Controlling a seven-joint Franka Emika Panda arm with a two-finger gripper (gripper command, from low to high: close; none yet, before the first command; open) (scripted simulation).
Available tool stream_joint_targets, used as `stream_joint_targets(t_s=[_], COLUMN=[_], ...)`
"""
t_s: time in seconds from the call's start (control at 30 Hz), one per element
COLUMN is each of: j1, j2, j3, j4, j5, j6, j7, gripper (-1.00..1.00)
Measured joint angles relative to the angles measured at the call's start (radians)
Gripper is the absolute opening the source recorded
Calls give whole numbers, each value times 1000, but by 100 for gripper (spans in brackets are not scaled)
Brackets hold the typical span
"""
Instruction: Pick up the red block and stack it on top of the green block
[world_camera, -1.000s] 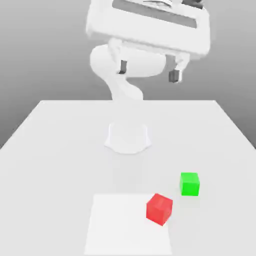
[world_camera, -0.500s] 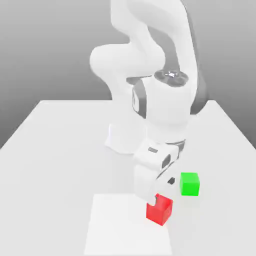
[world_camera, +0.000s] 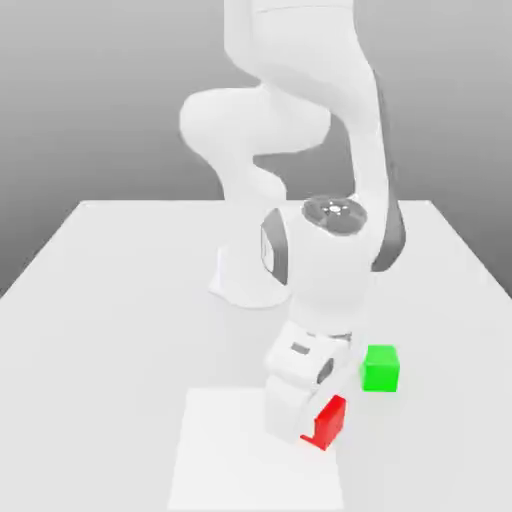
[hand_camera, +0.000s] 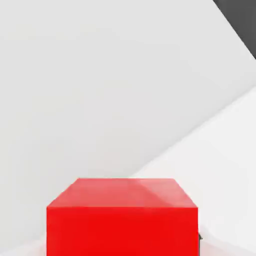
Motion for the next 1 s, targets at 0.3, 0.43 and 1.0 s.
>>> stream_joint_targets(t_s=[0.3,0.43,1.0], j1=[77,138,158], j2=[-243,-351,-185], j3=[62,134,238], j4=[-78,-147,-222], j5=[30,81,5], j6=[-174,-214,34], j7=[148,326,624], gripper=[-100,-100,100])
